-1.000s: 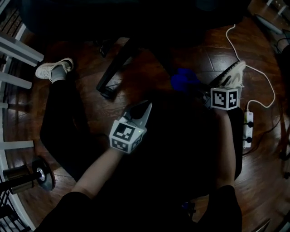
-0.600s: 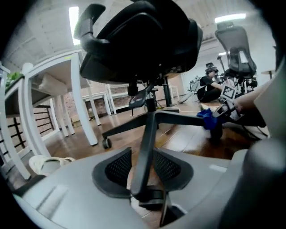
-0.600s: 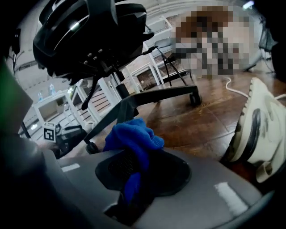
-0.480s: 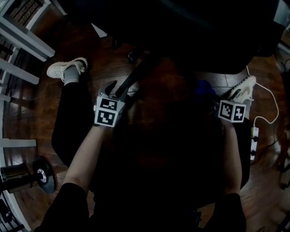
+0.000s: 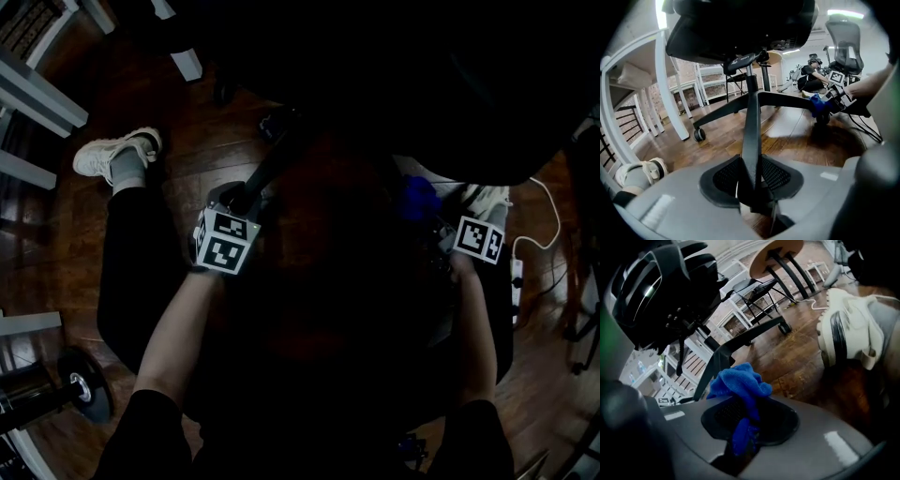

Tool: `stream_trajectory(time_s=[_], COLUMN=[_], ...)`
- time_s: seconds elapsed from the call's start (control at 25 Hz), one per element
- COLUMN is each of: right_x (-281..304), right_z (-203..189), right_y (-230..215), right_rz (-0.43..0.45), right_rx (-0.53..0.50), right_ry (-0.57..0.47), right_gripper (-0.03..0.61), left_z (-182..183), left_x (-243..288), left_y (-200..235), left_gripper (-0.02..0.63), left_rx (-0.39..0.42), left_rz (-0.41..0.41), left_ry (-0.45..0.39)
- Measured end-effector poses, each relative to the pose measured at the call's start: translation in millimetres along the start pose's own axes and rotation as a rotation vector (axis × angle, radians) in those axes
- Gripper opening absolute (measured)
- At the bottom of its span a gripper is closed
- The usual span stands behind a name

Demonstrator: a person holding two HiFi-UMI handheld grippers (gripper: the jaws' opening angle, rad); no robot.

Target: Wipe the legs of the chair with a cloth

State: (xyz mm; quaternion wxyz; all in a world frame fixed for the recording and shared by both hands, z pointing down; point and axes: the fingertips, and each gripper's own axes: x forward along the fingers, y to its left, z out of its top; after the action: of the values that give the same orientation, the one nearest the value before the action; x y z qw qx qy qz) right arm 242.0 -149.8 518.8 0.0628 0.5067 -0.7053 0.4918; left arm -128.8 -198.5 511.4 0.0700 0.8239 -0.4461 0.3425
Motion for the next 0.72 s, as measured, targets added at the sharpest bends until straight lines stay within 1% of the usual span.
stream_trajectory(time_s=[0.08, 0.28, 0.36, 0.48, 0.52, 0.6, 0.64, 0.68, 0.72], right_x=[-4, -6, -5, -1, 1, 6, 9, 12, 15], right_z=[-3, -11, -16, -24, -28, -39, -44, -49, -53], right_y=[-2, 3, 9, 24, 31, 45, 52, 59, 65], right_rz=[-0.002, -0.005, 0.026, 0.053, 0.067, 0.085, 0.089, 0.097, 0.108], right_rx=[0.048, 0.102, 0.092, 0.026, -0.009, -0.057, -0.075, -0.095, -0.112], right_ry=[0.007, -0.004, -0.009, -0.007, -0.006, 0.003, 0.011, 0.017, 0.022], right_gripper=[0.097, 0.091, 0.091, 0.092, 0.094, 0.095, 0.095, 0.095, 0.097], left_z=[3, 7, 10, 16, 17, 22, 27, 33, 39], left_x=[5, 17, 25, 44, 50, 54, 51, 45, 39], left_y=[-2, 5, 14, 30, 36, 50, 55, 58, 55], left_gripper=[0.138, 0.138, 0.140, 0.154, 0.169, 0.189, 0.189, 0.189, 0.189], left_rx=[0.002, 0.012, 0.032, 0.089, 0.116, 0.192, 0.228, 0.247, 0.245], left_rz=[-0.024, -0.057, -0.074, -0.079, -0.065, -0.001, 0.042, 0.078, 0.099], left_ry=[0.003, 0.008, 0.013, 0.039, 0.050, 0.047, 0.029, 0.002, -0.029])
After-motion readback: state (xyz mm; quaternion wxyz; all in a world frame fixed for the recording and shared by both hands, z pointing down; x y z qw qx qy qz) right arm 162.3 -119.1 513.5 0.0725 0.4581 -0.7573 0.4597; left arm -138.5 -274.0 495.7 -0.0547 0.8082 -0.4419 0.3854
